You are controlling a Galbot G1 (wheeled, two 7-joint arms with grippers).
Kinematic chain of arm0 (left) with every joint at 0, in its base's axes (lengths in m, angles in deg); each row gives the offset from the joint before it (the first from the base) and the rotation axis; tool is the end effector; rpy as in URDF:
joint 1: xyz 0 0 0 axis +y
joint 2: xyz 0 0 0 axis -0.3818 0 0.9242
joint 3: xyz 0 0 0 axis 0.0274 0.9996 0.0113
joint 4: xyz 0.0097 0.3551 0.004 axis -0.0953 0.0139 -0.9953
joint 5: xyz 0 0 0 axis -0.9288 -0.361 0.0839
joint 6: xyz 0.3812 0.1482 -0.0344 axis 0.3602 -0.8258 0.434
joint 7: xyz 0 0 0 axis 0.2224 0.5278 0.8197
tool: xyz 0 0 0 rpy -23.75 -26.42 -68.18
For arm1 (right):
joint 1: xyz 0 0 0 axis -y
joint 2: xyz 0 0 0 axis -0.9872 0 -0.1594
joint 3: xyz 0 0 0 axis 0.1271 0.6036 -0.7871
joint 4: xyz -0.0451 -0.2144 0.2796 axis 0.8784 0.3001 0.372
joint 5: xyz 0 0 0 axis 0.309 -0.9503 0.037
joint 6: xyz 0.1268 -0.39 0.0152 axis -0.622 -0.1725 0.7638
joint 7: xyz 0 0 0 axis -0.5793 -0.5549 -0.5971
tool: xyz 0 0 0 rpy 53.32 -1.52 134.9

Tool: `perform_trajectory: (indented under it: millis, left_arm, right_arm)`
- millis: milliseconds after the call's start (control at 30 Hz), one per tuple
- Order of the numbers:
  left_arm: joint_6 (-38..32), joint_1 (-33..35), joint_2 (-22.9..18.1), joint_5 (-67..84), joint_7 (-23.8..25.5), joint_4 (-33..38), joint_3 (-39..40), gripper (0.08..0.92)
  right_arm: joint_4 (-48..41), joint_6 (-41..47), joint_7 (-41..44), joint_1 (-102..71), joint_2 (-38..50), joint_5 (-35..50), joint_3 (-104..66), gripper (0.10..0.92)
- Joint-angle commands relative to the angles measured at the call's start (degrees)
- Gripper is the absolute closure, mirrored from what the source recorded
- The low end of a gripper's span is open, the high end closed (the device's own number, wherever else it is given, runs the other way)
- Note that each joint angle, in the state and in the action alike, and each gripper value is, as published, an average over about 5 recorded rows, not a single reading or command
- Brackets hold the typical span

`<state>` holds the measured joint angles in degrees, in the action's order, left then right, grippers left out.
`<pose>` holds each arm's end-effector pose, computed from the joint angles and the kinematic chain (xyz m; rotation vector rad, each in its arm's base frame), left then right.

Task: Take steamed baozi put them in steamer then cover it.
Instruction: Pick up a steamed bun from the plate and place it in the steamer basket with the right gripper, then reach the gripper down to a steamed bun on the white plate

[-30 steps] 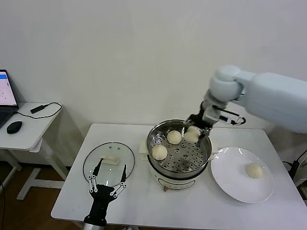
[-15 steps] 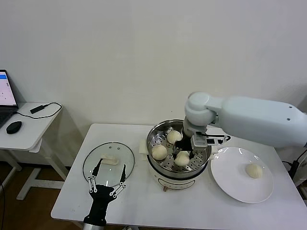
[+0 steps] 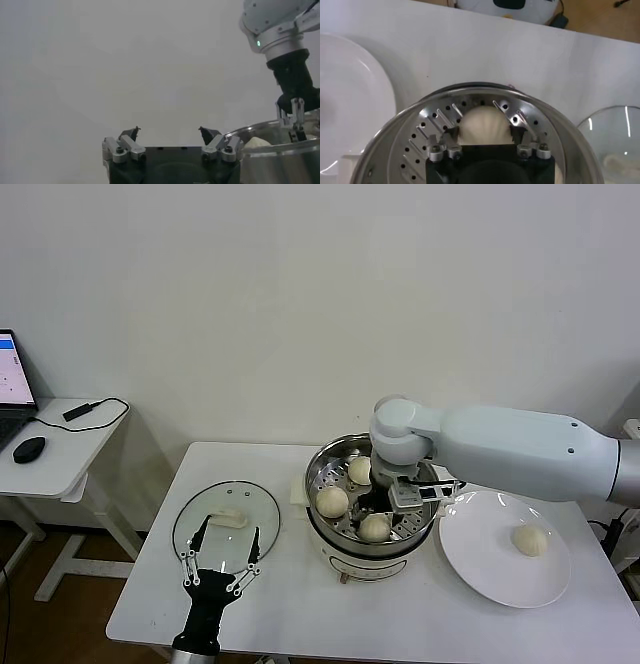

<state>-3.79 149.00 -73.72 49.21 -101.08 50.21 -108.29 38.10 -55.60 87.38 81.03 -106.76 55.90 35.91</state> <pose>0.1837 -0.0173 -0.3547 0.1966 2.8402 0.3498 0.4997 0.1280 -0.0959 -2.0739 -0.0788 -2.2010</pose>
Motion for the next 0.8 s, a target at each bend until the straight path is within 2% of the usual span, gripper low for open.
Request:
perform_trajectory:
  millis: [33,167,267,467,600,800]
  left_arm:
    - [0.1,0.0,0.0,0.0,0.0,0.1,0.1,0.177]
    - [0.3,-0.1,0.0,0.0,0.0,0.2,0.3,0.177]
    - [0.4,-0.3,0.0,0.0,0.1,0.2,0.4,0.177]
    - [0.8,-0.6,0.2,-0.2,0.3,0.4,0.9,0.177]
    - [1.1,-0.7,0.1,-0.2,0.3,0.5,1.2,0.177]
    - [1.2,-0.6,0.1,-0.3,0.4,0.7,1.1,0.177]
  right_arm:
    - [0.0,1.5,1.1,0.8,1.7,1.0,-4.0,0.204]
    - [-1.5,5.4,5.6,2.9,6.9,6.7,-8.8,0.203]
    - [-4.1,11.6,9.2,4.5,12.3,12.5,-10.8,0.203]
    - [-15.3,24.2,11.5,5.0,21.0,21.6,-11.9,0.203]
    - [-22.8,29.2,10.3,2.8,24.6,23.7,-11.5,0.203]
    - [-31.5,30.0,7.6,-3.5,27.8,22.8,-10.6,0.203]
